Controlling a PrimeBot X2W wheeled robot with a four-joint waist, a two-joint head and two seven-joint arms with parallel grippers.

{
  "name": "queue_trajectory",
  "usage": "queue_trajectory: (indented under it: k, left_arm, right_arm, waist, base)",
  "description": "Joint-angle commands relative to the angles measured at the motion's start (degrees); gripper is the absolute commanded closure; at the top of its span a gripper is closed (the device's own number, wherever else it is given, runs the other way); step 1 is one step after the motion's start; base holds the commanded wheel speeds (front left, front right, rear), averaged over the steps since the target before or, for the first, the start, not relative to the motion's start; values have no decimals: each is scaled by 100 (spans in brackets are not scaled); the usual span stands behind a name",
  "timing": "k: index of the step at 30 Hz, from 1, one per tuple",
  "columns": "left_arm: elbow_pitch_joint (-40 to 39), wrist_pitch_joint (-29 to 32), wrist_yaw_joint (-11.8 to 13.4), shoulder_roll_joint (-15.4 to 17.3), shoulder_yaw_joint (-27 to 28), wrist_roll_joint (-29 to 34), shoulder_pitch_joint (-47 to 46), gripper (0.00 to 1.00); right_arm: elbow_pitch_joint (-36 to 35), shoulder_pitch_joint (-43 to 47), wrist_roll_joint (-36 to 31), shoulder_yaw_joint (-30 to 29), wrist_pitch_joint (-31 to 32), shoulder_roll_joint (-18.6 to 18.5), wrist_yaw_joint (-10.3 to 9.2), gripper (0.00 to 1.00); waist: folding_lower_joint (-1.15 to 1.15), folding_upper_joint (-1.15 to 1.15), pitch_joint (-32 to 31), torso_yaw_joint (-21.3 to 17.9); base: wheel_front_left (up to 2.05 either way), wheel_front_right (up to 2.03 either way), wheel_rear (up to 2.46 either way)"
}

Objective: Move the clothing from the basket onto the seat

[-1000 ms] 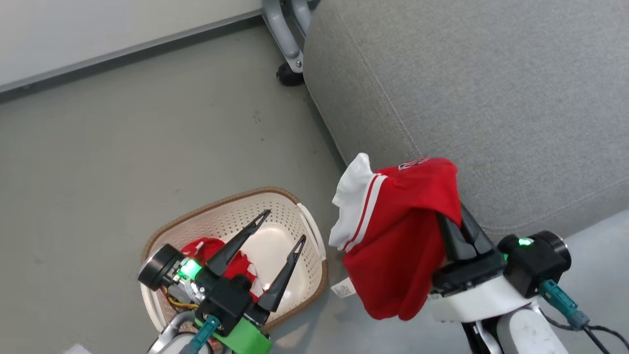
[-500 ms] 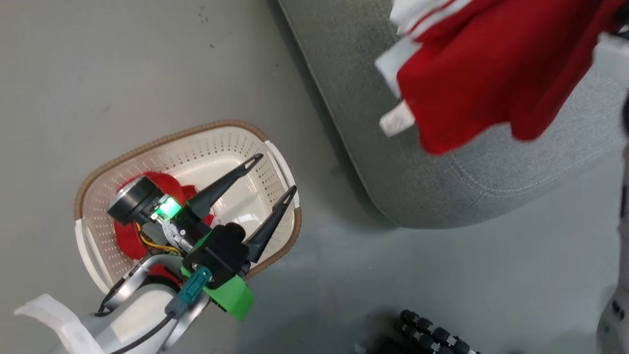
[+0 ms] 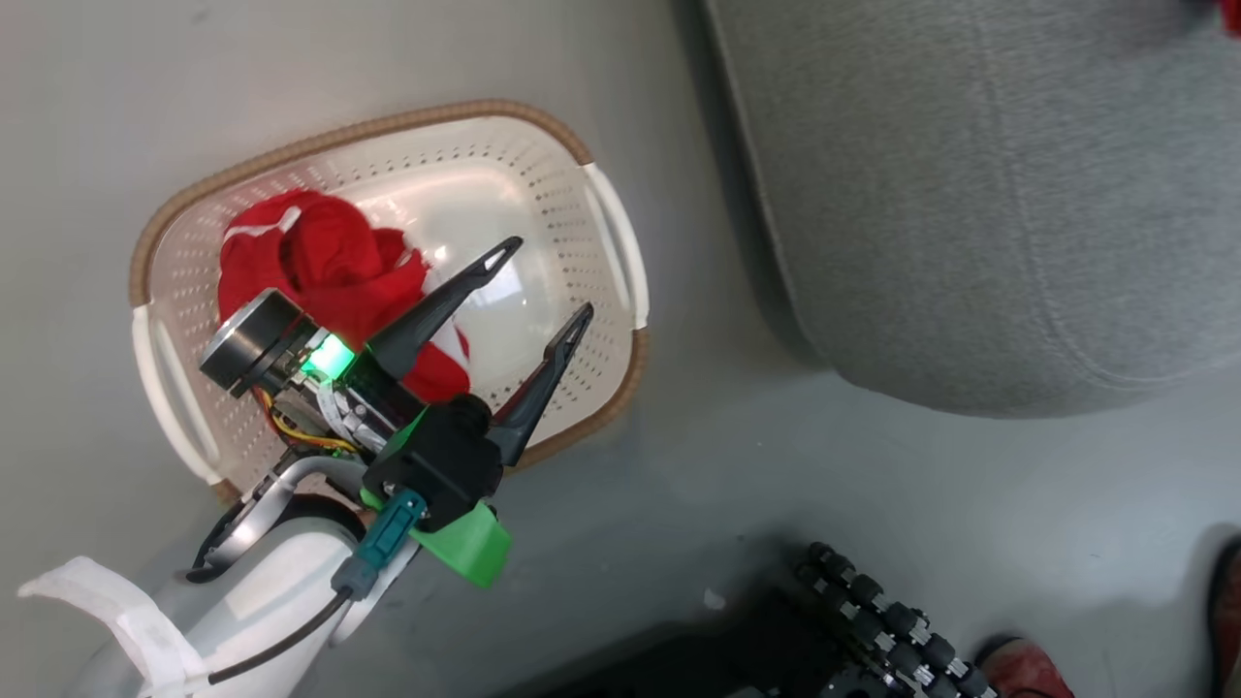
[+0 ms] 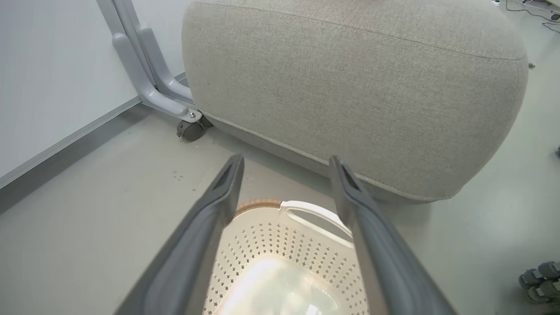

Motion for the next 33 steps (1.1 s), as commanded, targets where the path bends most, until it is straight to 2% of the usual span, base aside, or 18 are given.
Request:
queue_trajectory:
  k: [1, 2, 3, 4, 5, 10, 16, 18, 21, 25, 27, 33]
  left_arm:
    - [51, -55, 35, 28, -15, 53, -127, 0]
    - [81, -66, 48, 8, -22, 52, -131, 0]
    - [105, -112, 52, -28, -37, 43, -148, 0]
    - [107, -177, 35, -62, -50, 41, -176, 0]
    - [151, -245, 51, -105, -44, 4, -169, 0]
    - [519, -564, 66, -361, -118, -137, -86, 0]
    - [1262, -1032, 182, -856, -112, -451, 127, 0]
    - [1524, -1124, 229, -1036, -57, -620, 247, 0]
    - [1900, -1209, 315, -1316, 116, -842, 477, 0]
    - [1972, -1206, 441, -1721, 508, -931, 874, 0]
    - [2018, -1202, 417, -1863, 703, -848, 1110, 0]
    - [1934, -1203, 565, -2289, 1582, -703, 1873, 0]
  right_arm:
    - [117, 166, -122, -82, -19, 73, -8, 100]
    - [184, 242, -166, -152, -19, 117, -8, 100]
    - [254, 323, -189, -248, -19, 185, -8, 76]
    - [300, 390, -200, -309, -19, 247, -8, 50]
    - [254, 478, -234, -419, -19, 329, -8, 0]
    - [95, 1194, -231, -761, -19, 902, -9, 0]
    - [-202, 2294, -156, -627, -19, 1422, -8, 0]
    - [-302, 2633, -140, -276, -19, 1533, -8, 0]
    - [-392, 3110, -111, 620, -19, 1605, -8, 0]
    - [-310, 3531, 98, 1545, -19, 1625, -9, 0]
    - [-315, 3709, 195, 1968, -19, 1667, -8, 0]
    - [-357, 4145, 309, 2732, -19, 1669, -8, 0]
  waist:
    - [-1, 0, 305, 323]
    - [-1, 0, 307, 333]
    - [-1, 0, 304, 346]
    - [-1, 0, 295, 351]
    - [-1, 0, 264, 351]
    - [-1, 0, -73, 378]
    - [-1, 0, -822, 592]
    - [-1, 0, -1115, 687]
    - [-1, 0, -1644, 858]
    - [-1, 0, -2279, 1171]
    - [-1, 0, -2591, 1375]
    - [-1, 0, -3419, 1844]
  base:
    - [0, 0, 0]
    - [0, 0, 0]
    - [0, 0, 0]
    - [0, 0, 0]
    - [0, 0, 0]
    - [0, 0, 0]
    - [0, 0, 0]
    - [0, 0, 0]
    - [0, 0, 0]
    - [0, 0, 0]
    - [0, 0, 0]
    - [0, 0, 0]
